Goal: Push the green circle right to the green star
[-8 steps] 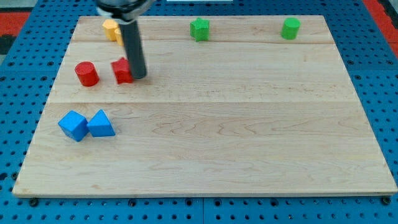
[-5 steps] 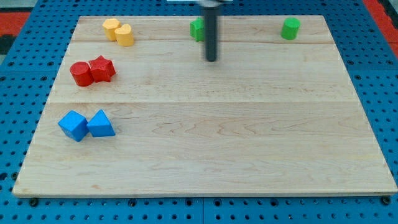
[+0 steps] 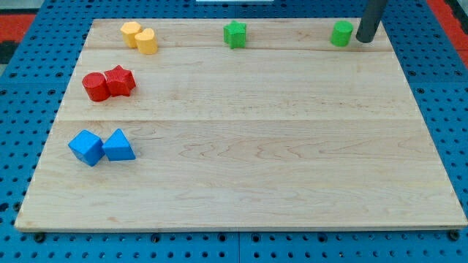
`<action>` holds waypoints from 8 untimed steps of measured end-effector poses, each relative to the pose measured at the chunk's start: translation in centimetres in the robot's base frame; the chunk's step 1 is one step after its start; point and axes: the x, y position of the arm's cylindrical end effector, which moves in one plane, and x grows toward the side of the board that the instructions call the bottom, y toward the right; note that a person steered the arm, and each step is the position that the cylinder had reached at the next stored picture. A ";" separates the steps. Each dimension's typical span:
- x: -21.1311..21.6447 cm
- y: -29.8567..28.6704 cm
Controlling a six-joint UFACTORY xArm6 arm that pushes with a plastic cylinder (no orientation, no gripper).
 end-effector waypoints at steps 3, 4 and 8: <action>-0.7 -13.8; -2.4 -12.3; -2.5 -19.4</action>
